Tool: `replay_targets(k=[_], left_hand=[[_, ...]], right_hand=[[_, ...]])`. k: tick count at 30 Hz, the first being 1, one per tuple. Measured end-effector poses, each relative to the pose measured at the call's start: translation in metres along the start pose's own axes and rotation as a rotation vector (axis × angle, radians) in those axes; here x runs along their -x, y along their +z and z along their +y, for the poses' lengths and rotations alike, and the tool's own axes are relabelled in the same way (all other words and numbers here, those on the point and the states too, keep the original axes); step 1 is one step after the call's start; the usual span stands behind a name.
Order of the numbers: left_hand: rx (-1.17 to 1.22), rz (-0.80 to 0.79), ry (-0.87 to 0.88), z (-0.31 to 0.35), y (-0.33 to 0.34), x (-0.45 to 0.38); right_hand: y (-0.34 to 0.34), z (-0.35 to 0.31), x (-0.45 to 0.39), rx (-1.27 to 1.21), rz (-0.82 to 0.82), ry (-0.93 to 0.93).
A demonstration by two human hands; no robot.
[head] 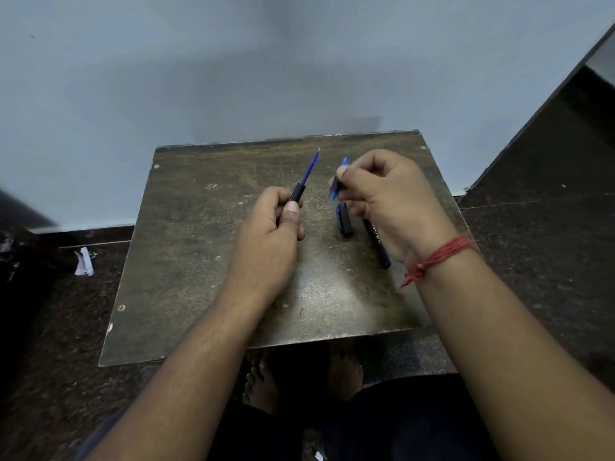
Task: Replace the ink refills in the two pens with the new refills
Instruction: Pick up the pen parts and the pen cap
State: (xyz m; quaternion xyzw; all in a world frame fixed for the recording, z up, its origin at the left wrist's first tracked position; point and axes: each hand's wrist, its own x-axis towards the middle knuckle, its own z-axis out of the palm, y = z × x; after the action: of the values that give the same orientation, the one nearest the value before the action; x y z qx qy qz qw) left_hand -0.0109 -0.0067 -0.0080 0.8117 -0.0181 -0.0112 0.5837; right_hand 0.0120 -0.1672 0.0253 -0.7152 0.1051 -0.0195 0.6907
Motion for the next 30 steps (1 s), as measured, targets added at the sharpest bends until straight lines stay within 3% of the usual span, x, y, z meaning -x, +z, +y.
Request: replay_targets(k=[4,9,17,22,30], left_hand=[[-0.016,-0.035,-0.018,0.002,0.004,0.003],[-0.031,-0.072,-0.008,0.003,0.006,0.004],[-0.077,-0.079,0.009,0.006,0.006,0.006],[-0.08,-0.082,0.016,0.005,0.007,0.006],[-0.074,-0.068,0.009,0.005,0.007,0.005]], right_hand=[[0.003,0.009,-0.009,-0.364,0.14,0.018],[0.002,0.011,-0.014,-0.483,0.228,-0.02],[-0.004,0.012,-0.018,-0.413,0.283,-0.152],[-0.002,0.012,-0.015,-0.23,0.214,-0.217],[-0.003,0.015,-0.014,-0.188,0.133,-0.168]])
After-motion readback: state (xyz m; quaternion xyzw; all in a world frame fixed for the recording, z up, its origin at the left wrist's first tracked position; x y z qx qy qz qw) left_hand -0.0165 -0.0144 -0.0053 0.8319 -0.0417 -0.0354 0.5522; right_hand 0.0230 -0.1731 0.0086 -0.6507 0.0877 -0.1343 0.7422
